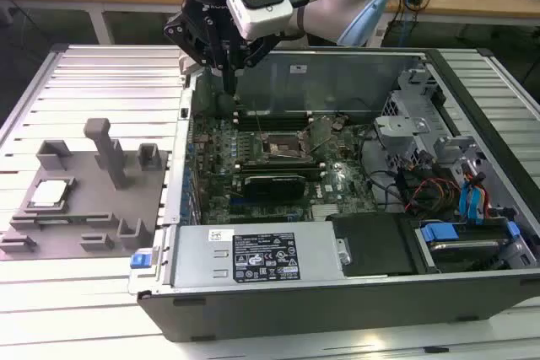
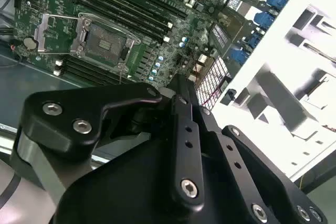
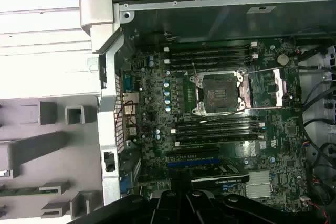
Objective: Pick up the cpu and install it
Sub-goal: 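Reach for the cpu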
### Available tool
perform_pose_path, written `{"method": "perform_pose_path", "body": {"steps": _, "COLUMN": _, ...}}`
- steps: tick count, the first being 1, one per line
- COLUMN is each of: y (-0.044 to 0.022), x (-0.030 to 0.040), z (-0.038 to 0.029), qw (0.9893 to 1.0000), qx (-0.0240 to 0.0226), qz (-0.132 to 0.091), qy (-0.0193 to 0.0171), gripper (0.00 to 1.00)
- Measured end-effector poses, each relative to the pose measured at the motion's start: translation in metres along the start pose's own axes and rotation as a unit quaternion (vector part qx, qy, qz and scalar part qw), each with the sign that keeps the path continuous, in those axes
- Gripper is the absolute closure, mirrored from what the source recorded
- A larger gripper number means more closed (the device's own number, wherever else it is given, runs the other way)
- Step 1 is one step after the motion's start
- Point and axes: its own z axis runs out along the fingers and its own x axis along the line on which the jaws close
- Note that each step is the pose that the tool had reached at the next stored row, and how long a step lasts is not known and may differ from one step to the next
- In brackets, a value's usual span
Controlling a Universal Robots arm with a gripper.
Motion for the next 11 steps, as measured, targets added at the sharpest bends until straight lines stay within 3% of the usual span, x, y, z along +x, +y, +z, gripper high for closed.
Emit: {"method": "perform_pose_path", "body": {"steps": 11, "y": 0.0000, "x": 0.0001, "z": 0.0000, "qw": 1.0000, "qx": 0.0002, "qz": 0.000, "qy": 0.0000, "gripper": 0.89}}
